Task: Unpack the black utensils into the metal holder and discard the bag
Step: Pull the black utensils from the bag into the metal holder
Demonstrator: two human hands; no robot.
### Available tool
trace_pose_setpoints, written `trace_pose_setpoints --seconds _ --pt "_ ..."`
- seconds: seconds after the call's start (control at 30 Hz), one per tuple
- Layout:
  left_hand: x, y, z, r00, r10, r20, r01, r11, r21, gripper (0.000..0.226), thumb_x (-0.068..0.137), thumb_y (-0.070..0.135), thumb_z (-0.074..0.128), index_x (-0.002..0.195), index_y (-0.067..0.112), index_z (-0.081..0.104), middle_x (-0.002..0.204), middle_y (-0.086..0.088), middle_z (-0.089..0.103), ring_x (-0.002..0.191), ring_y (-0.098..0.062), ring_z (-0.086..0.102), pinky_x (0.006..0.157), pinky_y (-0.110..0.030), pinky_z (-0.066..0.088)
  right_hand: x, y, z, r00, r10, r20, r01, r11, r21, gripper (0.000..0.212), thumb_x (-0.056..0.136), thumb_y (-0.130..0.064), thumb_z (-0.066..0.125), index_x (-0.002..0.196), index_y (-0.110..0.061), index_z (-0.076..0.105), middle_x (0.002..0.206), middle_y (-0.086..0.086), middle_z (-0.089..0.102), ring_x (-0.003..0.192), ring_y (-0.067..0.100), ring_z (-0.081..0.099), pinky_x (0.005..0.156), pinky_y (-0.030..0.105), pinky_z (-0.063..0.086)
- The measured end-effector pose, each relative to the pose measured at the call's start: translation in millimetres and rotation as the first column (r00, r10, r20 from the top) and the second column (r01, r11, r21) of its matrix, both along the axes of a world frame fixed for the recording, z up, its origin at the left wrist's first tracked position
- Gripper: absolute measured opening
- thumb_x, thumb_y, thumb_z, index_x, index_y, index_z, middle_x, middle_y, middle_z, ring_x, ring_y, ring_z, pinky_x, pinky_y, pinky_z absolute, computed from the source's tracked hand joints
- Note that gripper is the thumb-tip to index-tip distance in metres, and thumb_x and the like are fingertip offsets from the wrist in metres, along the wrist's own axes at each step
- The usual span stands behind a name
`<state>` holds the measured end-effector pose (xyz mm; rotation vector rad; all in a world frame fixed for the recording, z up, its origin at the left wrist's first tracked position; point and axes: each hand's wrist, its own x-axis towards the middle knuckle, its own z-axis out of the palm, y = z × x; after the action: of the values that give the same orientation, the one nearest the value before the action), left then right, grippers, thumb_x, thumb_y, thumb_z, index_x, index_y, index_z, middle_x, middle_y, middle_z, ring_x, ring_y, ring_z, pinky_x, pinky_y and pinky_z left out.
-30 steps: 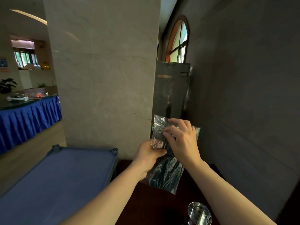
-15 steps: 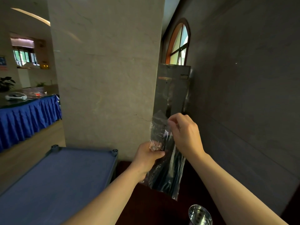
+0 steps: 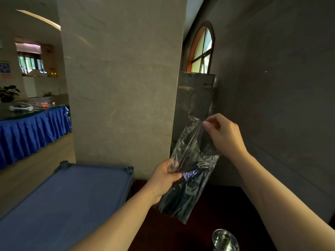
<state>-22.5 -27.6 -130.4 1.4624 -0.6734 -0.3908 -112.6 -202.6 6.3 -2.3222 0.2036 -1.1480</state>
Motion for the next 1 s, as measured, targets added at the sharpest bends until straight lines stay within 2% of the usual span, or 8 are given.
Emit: trace_pose_setpoints --seconds 0.13,0.3,0.47,0.6,0.7,0.77,0.9,1.0 --pt "8 5 -3 0.994 0.057 -0.088 -0.058 0.998 -0.008 0.023 0.092 -0.006 0.062 0.108 0.008 0.070 0.102 -0.005 0.078 0.099 -0.016 0.073 0.082 -0.023 0.055 -9 -9 0 0.989 0.115 -0.097 -0.106 0.990 0.093 0.043 0.081 -0.063 0.069 0.112 -0.033 0.063 0.094 -0.013 0.070 0.086 -0.004 0.065 0.070 0.017 0.048" --pt "11 6 -4 0.981 0.027 -0.191 -0.040 0.997 -0.063 0.022 0.092 -0.007 0.061 0.097 0.010 0.074 0.093 0.001 0.081 0.089 -0.007 0.075 0.075 -0.019 0.053 -7 -20 -9 0.955 0.033 -0.294 -0.008 0.996 0.085 0.057 0.085 -0.040 0.079 0.134 -0.028 0.052 0.103 -0.011 0.066 0.089 -0.001 0.062 0.068 0.016 0.043" --pt "7 8 -10 0.966 -0.082 -0.247 0.054 0.991 -0.119 0.021 0.089 -0.007 0.065 0.094 0.009 0.077 0.101 -0.011 0.079 0.096 -0.018 0.076 0.071 -0.018 0.058 -2 -26 -19 0.986 0.085 -0.140 -0.039 0.951 0.308 0.004 0.094 -0.008 0.068 0.097 -0.010 0.070 0.068 0.002 0.075 0.053 0.010 0.066 0.048 0.020 0.049" --pt "7 10 -16 0.959 -0.092 -0.270 0.059 0.990 -0.127 0.020 0.089 -0.007 0.066 0.100 0.005 0.076 0.105 -0.013 0.078 0.098 -0.020 0.075 0.073 -0.020 0.058 -1 -22 -23 0.997 0.067 -0.043 -0.042 0.904 0.424 0.004 0.095 -0.010 0.068 0.098 -0.008 0.070 0.075 0.007 0.074 0.058 0.014 0.065 0.053 0.027 0.055" --pt "8 12 -21 0.958 -0.038 -0.283 0.011 0.995 -0.095 0.022 0.088 -0.006 0.067 0.106 0.005 0.074 0.105 -0.009 0.079 0.099 -0.016 0.075 0.080 -0.024 0.055 -7 -17 -27 0.981 -0.120 0.150 0.076 0.960 0.269 0.011 0.092 -0.013 0.070 0.097 -0.024 0.068 0.085 -0.008 0.071 0.075 0.006 0.068 0.070 0.028 0.058" --pt "9 13 -23 0.955 -0.005 -0.296 -0.020 0.996 -0.082 0.021 0.088 -0.006 0.067 0.104 0.006 0.074 0.103 -0.006 0.080 0.097 -0.013 0.075 0.085 -0.026 0.050 -8 -7 -29 0.978 -0.018 0.209 -0.014 0.989 0.148 0.022 0.091 -0.006 0.068 0.095 -0.028 0.069 0.085 -0.009 0.072 0.080 0.005 0.069 0.072 0.025 0.056" --pt "5 9 -24 0.947 -0.009 -0.321 -0.020 0.996 -0.087 0.020 0.088 -0.006 0.067 0.099 0.008 0.075 0.100 -0.006 0.080 0.092 -0.011 0.076 0.077 -0.023 0.051 -4 14 -38 0.946 0.254 -0.201 -0.269 0.962 -0.051 0.018 0.096 -0.015 0.067 0.111 -0.025 0.070 0.095 -0.014 0.072 0.088 -0.002 0.068 0.075 0.018 0.052" --pt "1 6 -24 0.947 -0.045 -0.319 0.010 0.994 -0.110 0.022 0.089 -0.005 0.065 0.100 0.009 0.077 0.103 -0.008 0.080 0.095 -0.016 0.076 0.074 -0.023 0.054 -2 15 -44 0.845 0.195 -0.498 -0.278 0.956 -0.097 0.054 0.088 -0.043 0.074 0.137 -0.030 0.056 0.115 -0.013 0.069 0.111 0.006 0.061 0.099 0.029 0.042"
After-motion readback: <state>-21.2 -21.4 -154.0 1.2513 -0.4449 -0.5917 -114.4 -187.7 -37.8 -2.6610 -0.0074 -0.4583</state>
